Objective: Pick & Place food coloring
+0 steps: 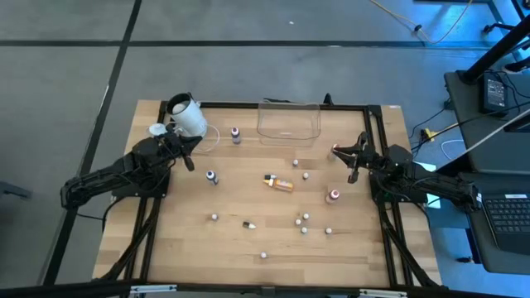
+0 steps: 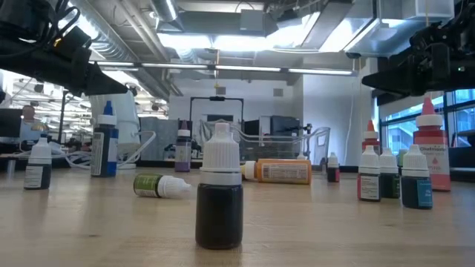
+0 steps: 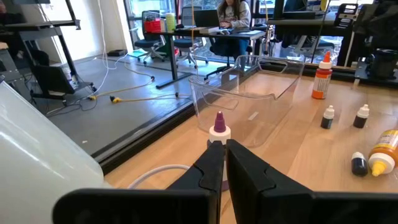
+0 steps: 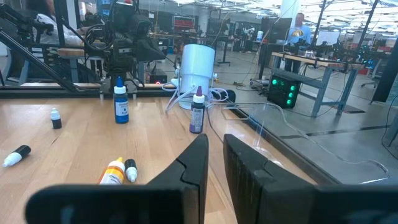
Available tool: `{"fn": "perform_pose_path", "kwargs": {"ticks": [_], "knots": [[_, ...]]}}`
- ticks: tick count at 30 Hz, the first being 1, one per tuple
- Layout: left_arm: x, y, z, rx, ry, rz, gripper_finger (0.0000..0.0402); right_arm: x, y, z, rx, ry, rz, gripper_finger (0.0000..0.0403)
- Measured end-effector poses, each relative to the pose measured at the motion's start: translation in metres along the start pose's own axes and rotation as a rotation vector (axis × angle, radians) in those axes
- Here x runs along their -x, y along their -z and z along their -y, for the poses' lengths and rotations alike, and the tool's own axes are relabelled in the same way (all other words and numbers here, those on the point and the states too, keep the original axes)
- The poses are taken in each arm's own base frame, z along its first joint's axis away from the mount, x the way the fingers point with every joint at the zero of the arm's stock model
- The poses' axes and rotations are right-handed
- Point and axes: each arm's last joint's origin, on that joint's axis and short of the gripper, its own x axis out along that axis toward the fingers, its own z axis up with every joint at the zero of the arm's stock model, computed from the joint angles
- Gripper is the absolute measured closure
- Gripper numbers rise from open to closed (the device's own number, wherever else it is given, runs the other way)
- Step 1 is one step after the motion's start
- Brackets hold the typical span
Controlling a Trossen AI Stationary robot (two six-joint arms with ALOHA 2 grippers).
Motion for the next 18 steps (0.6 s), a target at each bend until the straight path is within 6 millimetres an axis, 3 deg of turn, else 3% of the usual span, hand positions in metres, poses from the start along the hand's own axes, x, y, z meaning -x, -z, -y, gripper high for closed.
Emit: {"fn": "perform_pose_path", "kwargs": {"ticks": [18], "knots": [[0.0,0.0,0.0,0.0,0.0,0.0,0.0384,0.0,0.0,0.0,-0.029,0.0,0.0,0.0347]]}}
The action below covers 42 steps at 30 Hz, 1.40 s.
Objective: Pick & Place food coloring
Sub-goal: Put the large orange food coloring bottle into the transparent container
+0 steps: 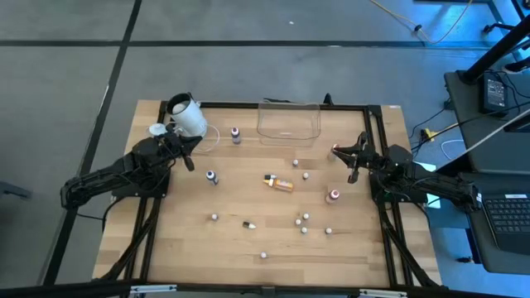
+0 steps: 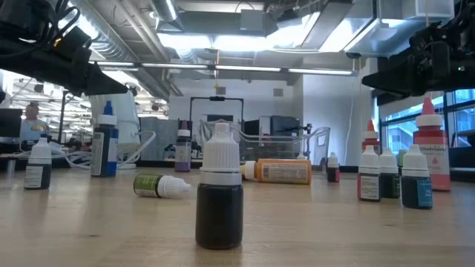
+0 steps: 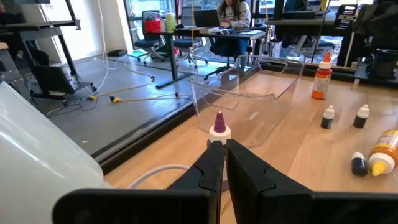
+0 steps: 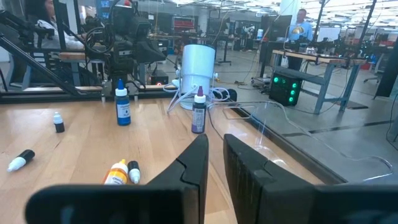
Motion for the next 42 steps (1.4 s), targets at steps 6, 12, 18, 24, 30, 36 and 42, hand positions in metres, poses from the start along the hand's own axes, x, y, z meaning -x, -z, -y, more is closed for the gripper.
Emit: {"fn": "perform_pose_path", "kwargs": {"ticks": [6,12,18,24,30,36,42], "knots": [[0.0,0.0,0.0,0.0,0.0,0.0,0.0384,0.0,0.0,0.0,-0.008,0.0,0.0,0.0347],[0.0,-0.003,-0.001,0.007,-0.029,0.027,0.0384,0.0,0.0,0.0,-0.157,0.0,0.0,0.0347],[0.0,-0.003,-0.001,0.008,-0.029,0.029,0.0384,0.0,-0.005,0.001,-0.17,0.015,0.055,0.0347],[0.0,-0.003,-0.001,0.008,-0.03,0.029,0.0384,0.001,-0.013,0.001,-0.156,0.017,0.131,0.0347],[0.0,-0.003,-0.001,0.008,-0.03,0.029,0.0384,0.001,-0.012,0.002,-0.139,0.044,0.127,0.0338],[0.0,-0.003,-0.001,0.007,-0.03,0.029,0.0384,0.001,-0.012,0.002,-0.188,0.042,0.127,0.0261],[0.0,-0.003,-0.001,0.008,-0.03,0.03,0.0384,0.001,-0.012,0.004,-0.138,0.106,0.125,0.0171]]}}
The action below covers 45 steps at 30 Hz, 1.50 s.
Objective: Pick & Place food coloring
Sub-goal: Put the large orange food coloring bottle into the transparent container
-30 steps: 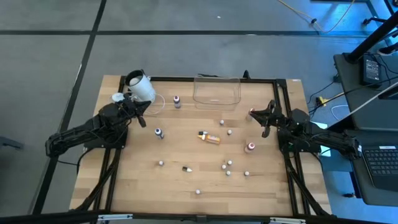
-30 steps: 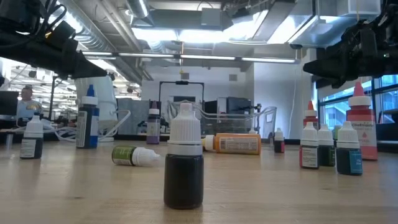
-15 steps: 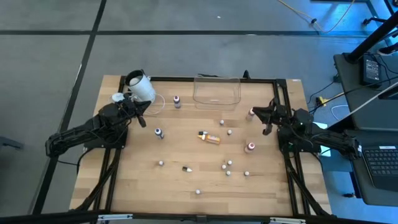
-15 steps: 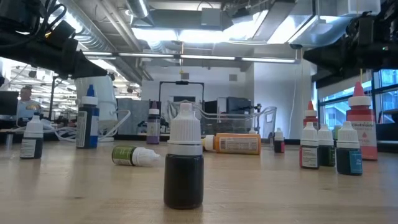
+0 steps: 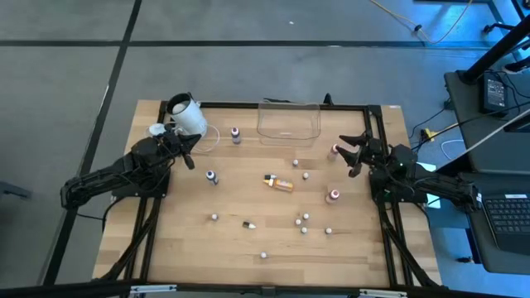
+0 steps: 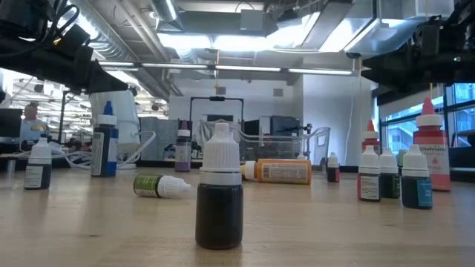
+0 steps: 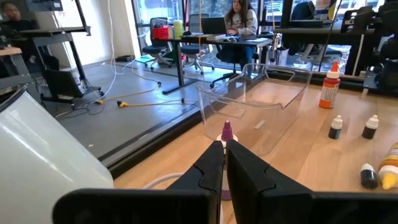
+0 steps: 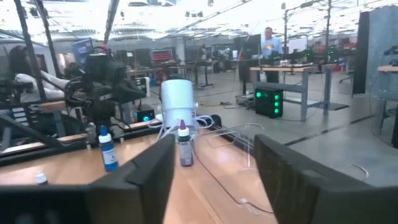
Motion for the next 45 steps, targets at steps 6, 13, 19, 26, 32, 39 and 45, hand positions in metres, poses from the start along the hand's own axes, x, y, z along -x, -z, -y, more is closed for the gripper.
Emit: {"fn": "perform_pose_path", "kwargs": {"ticks": [6,13,19,26,32,39,45], "knots": [[0.0,0.0,0.0,0.0,0.0,0.0,0.0384,0.0,-0.002,0.0,-0.013,0.003,0.01,0.0137],[0.0,0.0,0.0,0.0,0.0,0.0,0.0384,0.001,-0.03,0.001,-0.032,0.107,-0.117,0.0153],[0.0,0.0,0.0,0.0,-0.003,0.0,0.0384,-0.009,-0.047,0.0,0.003,0.166,-0.298,0.0166],[0.0,0.0,0.0,0.0,-0.003,0.0,0.0384,-0.03,-0.059,-0.002,-0.013,0.251,-0.548,0.0167],[0.0,0.0,0.0,0.0,-0.003,0.0,0.0384,-0.054,-0.07,0.001,-0.089,0.354,-0.697,0.0167],[0.0,0.0,0.0,0.0,-0.003,0.0,0.0384,-0.075,-0.07,0.011,-0.085,0.436,-0.91,0.0167],[0.0,0.0,0.0,0.0,-0.002,0.0,0.0384,-0.088,-0.049,0.021,-0.14,0.428,-1.06,0.0167]]}}
